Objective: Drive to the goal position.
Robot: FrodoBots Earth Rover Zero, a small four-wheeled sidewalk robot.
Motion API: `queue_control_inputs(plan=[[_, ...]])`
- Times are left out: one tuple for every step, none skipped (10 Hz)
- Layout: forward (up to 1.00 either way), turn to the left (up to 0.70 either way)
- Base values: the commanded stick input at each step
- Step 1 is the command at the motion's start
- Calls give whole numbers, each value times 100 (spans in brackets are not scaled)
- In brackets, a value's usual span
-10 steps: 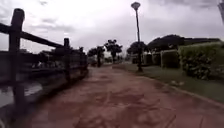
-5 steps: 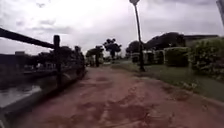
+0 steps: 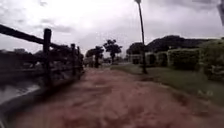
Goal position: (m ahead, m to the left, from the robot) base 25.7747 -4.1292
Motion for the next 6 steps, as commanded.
queue_control_inputs(plan=[[100,0],[100,0],[100,0],[100,2],[100,4],[100,21]])
